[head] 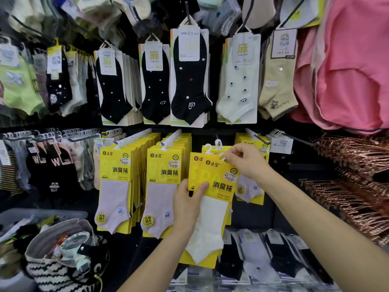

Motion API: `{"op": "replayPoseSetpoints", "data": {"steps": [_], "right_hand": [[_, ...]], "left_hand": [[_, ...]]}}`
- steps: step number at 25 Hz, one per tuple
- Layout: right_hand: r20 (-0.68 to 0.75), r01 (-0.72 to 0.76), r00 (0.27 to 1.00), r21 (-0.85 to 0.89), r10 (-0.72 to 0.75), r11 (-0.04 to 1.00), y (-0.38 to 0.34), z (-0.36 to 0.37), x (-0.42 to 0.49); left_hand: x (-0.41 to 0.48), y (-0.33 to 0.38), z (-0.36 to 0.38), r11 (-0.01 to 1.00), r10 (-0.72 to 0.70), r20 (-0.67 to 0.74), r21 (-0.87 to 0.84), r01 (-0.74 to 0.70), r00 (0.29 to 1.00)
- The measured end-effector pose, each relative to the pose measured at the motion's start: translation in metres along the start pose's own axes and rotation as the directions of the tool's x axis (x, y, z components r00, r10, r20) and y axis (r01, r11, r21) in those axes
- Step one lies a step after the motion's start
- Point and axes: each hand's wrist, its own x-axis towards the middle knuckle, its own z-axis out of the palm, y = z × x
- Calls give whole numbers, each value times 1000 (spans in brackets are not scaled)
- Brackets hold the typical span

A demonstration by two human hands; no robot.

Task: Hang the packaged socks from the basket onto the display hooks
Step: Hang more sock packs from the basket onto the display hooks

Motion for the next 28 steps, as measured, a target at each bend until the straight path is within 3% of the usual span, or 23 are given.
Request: {"op": "replayPoseSetpoints", "data": {"steps": [5,9,12,16,19,21,24,28], "right_hand": [[-140,-62,988,34,66,998,-3,1,30],[-144,-74,987,12,75,997,-2,5,45],[-114,-90,990,-57,83,994,1,14,49],[-125,-112,986,-26,107,993,2,12,48],[-233,-2,972,-121,-27,993,-3,9,39],[-158,134,977,-79,-145,988,-9,10,26],[55,111,992,26,-112,994,-13,6,14],[11,16,1000,9,-16,1000,-4,-6,22]], "left_hand": [[6,-7,-20,1000,18,-152,-8,-20,988],[15,-12,-47,1000,28,-205,4,-28,978],[17,-16,-60,1000,19,-186,-8,-21,982],[11,-13,-57,998,44,-91,-48,-49,995],[7,-10,-44,996,51,-26,-77,-53,998],[6,-8,-32,994,47,6,-95,-47,999],[2,-8,-9,992,52,37,-120,-47,998],[3,-3,16,988,42,85,-151,-29,996]]}}
